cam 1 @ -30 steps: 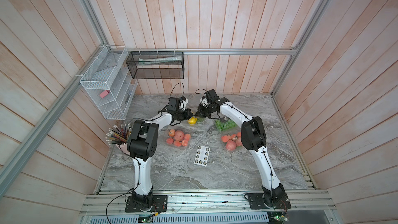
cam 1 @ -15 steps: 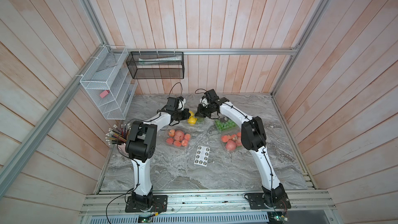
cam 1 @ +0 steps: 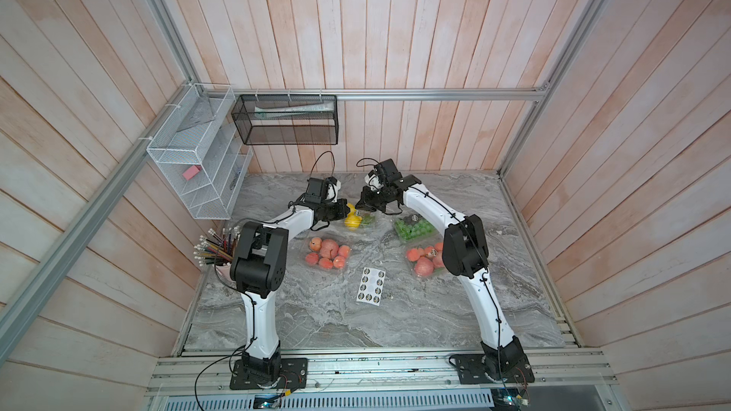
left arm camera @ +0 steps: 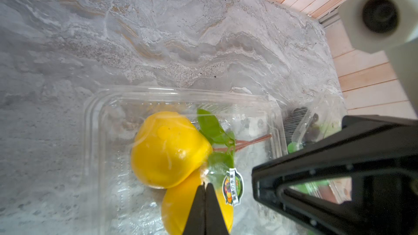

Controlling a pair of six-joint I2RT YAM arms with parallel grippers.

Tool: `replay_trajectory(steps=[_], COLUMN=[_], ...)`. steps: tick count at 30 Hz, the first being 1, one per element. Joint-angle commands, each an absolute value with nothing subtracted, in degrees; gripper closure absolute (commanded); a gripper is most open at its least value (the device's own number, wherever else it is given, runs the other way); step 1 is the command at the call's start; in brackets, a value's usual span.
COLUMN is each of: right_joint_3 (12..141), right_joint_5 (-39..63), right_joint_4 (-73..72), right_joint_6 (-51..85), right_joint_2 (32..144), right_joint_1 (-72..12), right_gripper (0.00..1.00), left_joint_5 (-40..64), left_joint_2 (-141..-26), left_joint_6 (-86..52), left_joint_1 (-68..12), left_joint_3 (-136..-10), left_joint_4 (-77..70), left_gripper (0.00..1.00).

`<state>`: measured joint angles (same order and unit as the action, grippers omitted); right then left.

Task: Label fruit boxes
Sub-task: Stick the label on the fruit box.

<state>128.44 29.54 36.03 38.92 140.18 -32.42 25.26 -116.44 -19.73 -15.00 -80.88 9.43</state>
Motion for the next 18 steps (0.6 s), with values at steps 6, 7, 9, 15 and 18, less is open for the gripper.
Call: replay_trajectory(steps=[6, 7, 9, 15, 18], right_joint_3=[129.55, 129.51, 129.4, 127.91, 126.89], right_joint_5=[28.78, 28.57, 27.47, 24.98, 24.43], right_joint_4=[39.63, 39.92, 40.75, 41.56, 41.61], right_joint_6=[37.27, 37.27, 37.18, 37.06, 36.83], right_joint_2=[144.31, 144.47, 144.67, 143.91, 142.97], right_joint_1=[-32.86, -32.85, -32.87, -32.32, -32.18], right_gripper=[1.0, 1.0, 1.0, 1.0, 1.0], left_joint_5=[25.05, 25.05, 25.05, 24.87, 24.82], left_joint_2=[-116.02, -116.02, -116.1, -116.37, -116.45], left_joint_6=[-19.6, -19.6, -19.6, -19.43, -19.49], left_joint_1=[-14.8, -14.77, -14.8, -14.84, -14.79], left_joint_3=[-79.89, -80.04, -79.92, -79.99, -79.96], left_joint_4=[10.9, 10.9, 10.94, 11.07, 11.07], left_gripper=[0.95, 0.96, 0.96, 0.96, 0.96])
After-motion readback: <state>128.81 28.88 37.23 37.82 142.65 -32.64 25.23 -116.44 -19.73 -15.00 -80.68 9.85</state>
